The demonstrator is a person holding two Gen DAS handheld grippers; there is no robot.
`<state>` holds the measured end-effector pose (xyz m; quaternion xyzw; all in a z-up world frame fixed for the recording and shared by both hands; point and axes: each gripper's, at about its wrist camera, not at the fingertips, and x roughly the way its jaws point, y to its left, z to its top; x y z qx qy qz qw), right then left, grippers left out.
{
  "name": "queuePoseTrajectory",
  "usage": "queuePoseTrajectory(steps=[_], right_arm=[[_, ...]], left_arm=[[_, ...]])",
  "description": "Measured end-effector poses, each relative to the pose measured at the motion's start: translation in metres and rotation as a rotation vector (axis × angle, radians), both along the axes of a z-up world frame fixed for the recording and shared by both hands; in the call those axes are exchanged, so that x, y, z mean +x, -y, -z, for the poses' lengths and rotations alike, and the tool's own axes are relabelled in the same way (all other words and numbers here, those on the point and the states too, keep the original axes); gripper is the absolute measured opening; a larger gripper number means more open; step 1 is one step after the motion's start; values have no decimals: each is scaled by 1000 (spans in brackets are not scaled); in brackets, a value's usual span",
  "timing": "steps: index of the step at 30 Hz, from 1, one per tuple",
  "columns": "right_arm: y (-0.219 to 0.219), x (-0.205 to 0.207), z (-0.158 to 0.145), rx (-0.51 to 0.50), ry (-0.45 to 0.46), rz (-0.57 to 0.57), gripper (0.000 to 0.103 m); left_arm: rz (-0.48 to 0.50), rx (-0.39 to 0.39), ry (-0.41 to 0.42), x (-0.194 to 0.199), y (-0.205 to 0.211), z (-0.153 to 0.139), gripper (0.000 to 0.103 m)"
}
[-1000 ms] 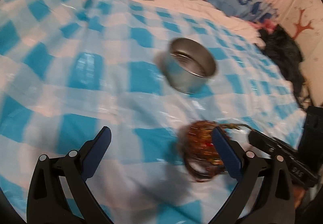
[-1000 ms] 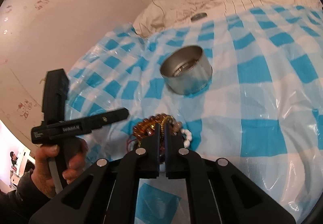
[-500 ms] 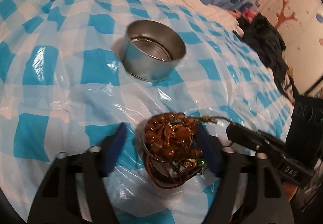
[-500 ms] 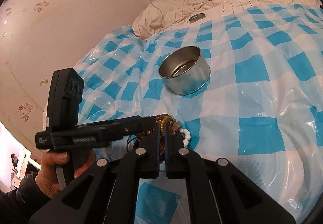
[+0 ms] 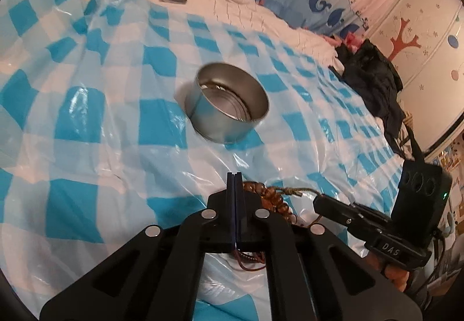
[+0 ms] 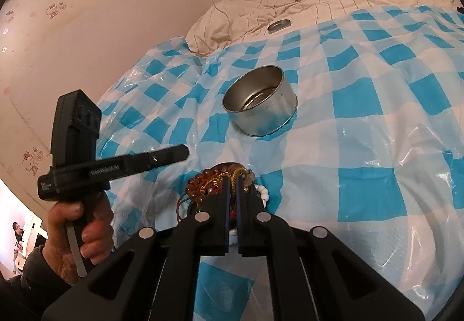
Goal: Organize jewelry
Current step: 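Lift the brown bead bracelet with both grippers and carry it over the tin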
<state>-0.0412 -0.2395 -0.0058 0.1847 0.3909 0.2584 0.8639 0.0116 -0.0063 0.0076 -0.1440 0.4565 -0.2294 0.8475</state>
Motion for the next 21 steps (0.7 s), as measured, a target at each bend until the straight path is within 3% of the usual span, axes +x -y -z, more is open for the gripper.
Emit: queuePoseTrajectory(steps=[3,6,8,10,11,15,18,21], right_arm=[[1,0,0,-1,1,1,4],[0,0,-1,-3,-1,1,4],[0,0,0,-6,-4,0,4],[0,0,0,-8,-7,0,4],[0,0,0,-9,-8,0,4],[-2,1,1,-15,-13,-3,4],[-4,0,1,-23,-12,-5,4],[-5,1,2,-32,-15,-6,4]], left_arm=[[-18,-7,0,2,-7,-3,0],[9,-45,-67,6,-5,9,1],[31,-38,-98,6,2,15,15],[30,-1,-94,3,9,17,57],[25,17,-83,1,11,16,60],[37,112,-62,-5,20,17,59],[83,210,-56,-12,32,21,24],[122,298,8,-20,41,16,10]])
